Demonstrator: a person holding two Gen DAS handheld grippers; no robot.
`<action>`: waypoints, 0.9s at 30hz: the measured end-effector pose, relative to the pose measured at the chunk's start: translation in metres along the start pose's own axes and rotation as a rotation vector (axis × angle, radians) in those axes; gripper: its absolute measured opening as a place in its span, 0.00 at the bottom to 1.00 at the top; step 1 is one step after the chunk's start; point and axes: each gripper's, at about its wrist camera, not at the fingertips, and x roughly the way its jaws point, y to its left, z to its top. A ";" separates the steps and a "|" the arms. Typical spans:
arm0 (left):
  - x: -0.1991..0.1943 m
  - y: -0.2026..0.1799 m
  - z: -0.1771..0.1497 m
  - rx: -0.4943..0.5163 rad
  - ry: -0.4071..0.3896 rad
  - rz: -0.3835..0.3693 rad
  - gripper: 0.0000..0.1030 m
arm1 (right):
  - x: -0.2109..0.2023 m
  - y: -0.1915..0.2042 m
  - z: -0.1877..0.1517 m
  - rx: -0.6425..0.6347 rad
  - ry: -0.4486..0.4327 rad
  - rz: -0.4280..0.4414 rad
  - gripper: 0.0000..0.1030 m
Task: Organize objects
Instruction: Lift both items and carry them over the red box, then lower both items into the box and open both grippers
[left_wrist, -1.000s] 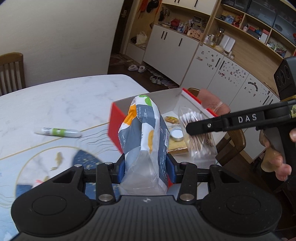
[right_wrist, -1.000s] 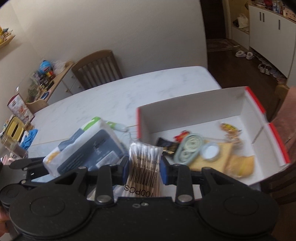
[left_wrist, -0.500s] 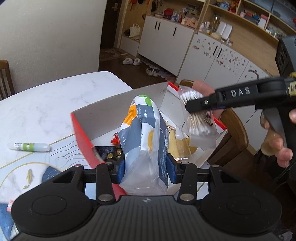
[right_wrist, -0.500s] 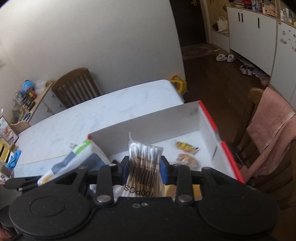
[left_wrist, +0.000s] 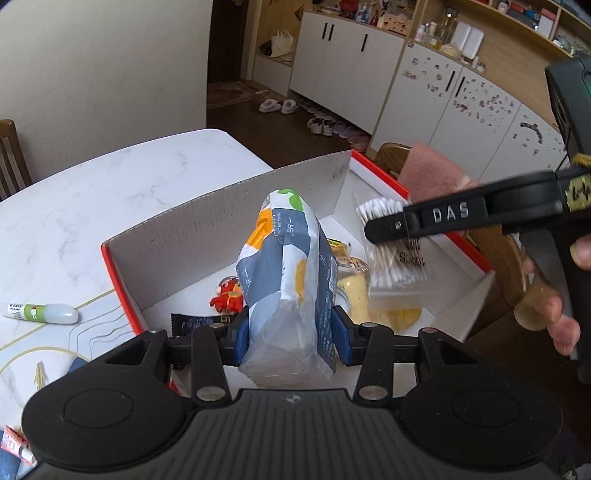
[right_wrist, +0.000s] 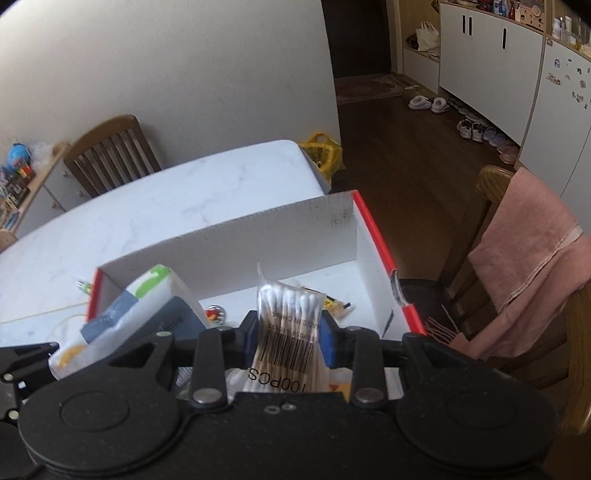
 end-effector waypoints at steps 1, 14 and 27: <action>0.003 0.000 0.002 -0.002 0.003 0.006 0.41 | 0.002 0.000 0.000 -0.009 0.004 -0.005 0.31; 0.041 0.002 0.013 -0.021 0.068 0.037 0.41 | 0.023 -0.002 -0.003 -0.082 0.034 -0.056 0.32; 0.056 0.002 0.014 0.008 0.123 0.079 0.55 | 0.023 -0.010 -0.008 -0.098 0.043 -0.063 0.37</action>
